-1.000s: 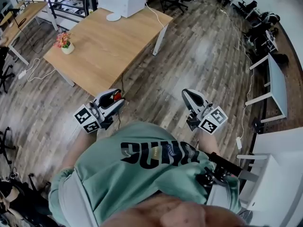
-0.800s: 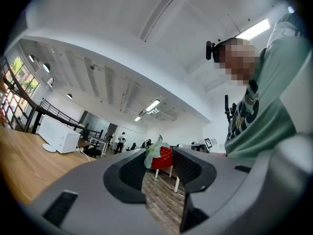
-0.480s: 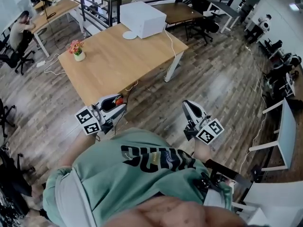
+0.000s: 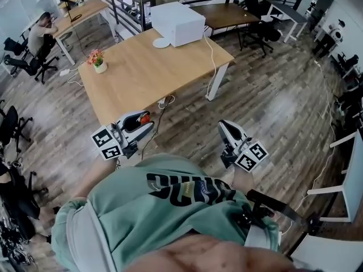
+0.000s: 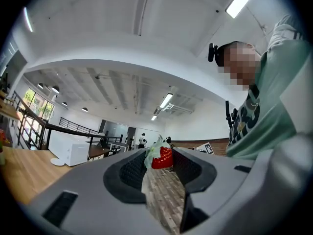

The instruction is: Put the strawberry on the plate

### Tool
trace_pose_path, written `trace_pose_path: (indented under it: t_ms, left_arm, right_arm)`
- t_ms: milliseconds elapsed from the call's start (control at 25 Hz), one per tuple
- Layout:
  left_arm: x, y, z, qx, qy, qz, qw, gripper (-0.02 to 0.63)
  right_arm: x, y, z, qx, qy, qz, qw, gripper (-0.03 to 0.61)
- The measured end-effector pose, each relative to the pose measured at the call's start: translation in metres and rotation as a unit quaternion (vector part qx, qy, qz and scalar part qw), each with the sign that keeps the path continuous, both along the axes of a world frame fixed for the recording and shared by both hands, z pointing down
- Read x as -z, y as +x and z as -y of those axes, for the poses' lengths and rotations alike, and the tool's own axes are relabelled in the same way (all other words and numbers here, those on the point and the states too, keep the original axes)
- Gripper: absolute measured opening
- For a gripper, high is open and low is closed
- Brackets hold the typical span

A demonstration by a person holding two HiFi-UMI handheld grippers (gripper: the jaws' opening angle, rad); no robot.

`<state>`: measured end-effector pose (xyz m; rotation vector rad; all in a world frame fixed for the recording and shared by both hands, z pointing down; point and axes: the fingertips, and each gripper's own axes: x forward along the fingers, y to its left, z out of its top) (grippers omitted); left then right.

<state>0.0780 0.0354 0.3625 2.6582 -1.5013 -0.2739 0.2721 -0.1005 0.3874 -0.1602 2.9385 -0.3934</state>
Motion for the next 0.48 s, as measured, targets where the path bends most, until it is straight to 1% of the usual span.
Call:
trace_pose_path:
  t_ms: [160, 240, 360, 480]
  left_arm:
    - [-0.003, -0.006, 0.016, -0.004, -0.003, -0.004, 1.0, 0.169]
    - [-0.006, -0.015, 0.023, -0.01, -0.002, -0.01, 0.9999, 0.169]
    - [-0.009, -0.041, 0.033, -0.019, 0.008, -0.023, 0.9995, 0.169]
    - [-0.011, -0.08, 0.042, -0.031, 0.023, -0.031, 0.9988, 0.169]
  right_arm:
    - [0.001, -0.003, 0.015, -0.005, 0.0, -0.008, 1.0, 0.006]
    - [0.002, -0.01, 0.022, -0.012, 0.001, -0.012, 1.0, 0.007]
    - [0.002, -0.034, 0.03, -0.02, 0.008, -0.025, 0.999, 0.008]
    - [0.007, -0.07, 0.034, -0.031, 0.023, -0.04, 0.998, 0.006]
